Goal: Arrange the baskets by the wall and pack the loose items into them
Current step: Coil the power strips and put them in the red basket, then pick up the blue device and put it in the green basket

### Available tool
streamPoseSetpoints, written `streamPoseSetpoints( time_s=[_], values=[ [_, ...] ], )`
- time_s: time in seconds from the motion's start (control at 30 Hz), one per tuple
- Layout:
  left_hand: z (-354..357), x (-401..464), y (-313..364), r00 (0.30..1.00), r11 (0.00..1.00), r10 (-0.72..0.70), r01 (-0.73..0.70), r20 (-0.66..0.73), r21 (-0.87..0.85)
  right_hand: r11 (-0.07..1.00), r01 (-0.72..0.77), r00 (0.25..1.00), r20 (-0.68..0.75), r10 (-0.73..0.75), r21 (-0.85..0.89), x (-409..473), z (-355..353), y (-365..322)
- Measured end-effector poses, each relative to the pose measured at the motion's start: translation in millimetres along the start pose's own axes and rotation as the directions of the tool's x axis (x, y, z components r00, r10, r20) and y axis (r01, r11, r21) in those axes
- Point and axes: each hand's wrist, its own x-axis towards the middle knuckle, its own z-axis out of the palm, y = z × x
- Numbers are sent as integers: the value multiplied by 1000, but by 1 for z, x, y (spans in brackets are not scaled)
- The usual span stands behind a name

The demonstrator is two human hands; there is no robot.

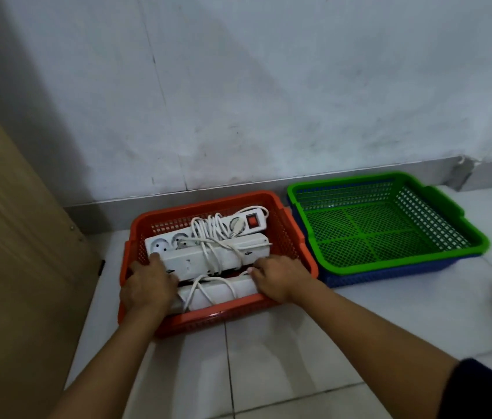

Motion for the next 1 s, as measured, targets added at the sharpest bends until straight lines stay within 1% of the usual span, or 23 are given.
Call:
streamPoseSetpoints(
  time_s=[0.1,0.13,0.17,0.23,0.3,0.33,0.4,0.43,0.5,0.57,0.63,0.7,0.73,0.8,0.9,0.93,1.0],
  values=[
    [1,-9,18,996,998,-37,34,78,51,995,57,997,-48,-61,-77,-19,-3,6],
    [0,-17,29,997,999,-15,11,74,51,990,90,994,-58,-96,-105,-27,-6,11],
    [0,-24,41,998,998,37,-39,50,40,982,125,989,-61,-134,-139,-36,-10,16],
    [-1,-43,72,980,980,196,-197,8,42,960,171,980,-60,-189,-223,-58,-22,33],
    [-6,-63,109,925,922,380,-379,-5,81,939,185,974,-74,-214,-289,-85,-38,54],
    [-9,-77,131,882,878,470,-468,0,102,931,179,974,-79,-214,-319,-101,-45,67],
    [-12,-111,176,767,757,641,-639,40,137,917,133,982,-73,-172,-375,-137,-54,100],
    [-15,-127,196,699,684,712,-712,66,160,914,100,988,-68,-137,-392,-152,-58,115],
    [-15,-168,237,540,504,830,-833,139,227,923,-1,999,-44,-17,-384,-193,-61,148],
    [-12,-206,268,393,326,896,-898,208,295,927,-107,994,-12,109,-360,-230,-63,176],
    [-5,-247,295,253,143,922,-925,292,351,923,-219,974,-7,228,-317,-271,-60,200],
    [7,-288,316,162,14,913,-930,375,367,913,-314,947,-15,321,-260,-308,-54,220],
    [15,-310,324,129,-32,901,-932,414,361,904,-355,931,-9,364,-239,-326,-51,228],
    [32,-346,331,86,-72,870,-952,485,298,896,-371,921,26,388,-243,-356,-44,237],
    [63,-394,320,-15,-75,802,-994,598,77,900,-282,949,43,313,-331,-400,-28,245],
    [70,-404,313,-52,-66,781,-998,622,-1,905,-262,955,41,292,-336,-414,-22,246],
    [87,-423,300,-131,-60,723,-990,679,-127,928,-236,962,64,265,-287,-444,-8,247]
  ],
)
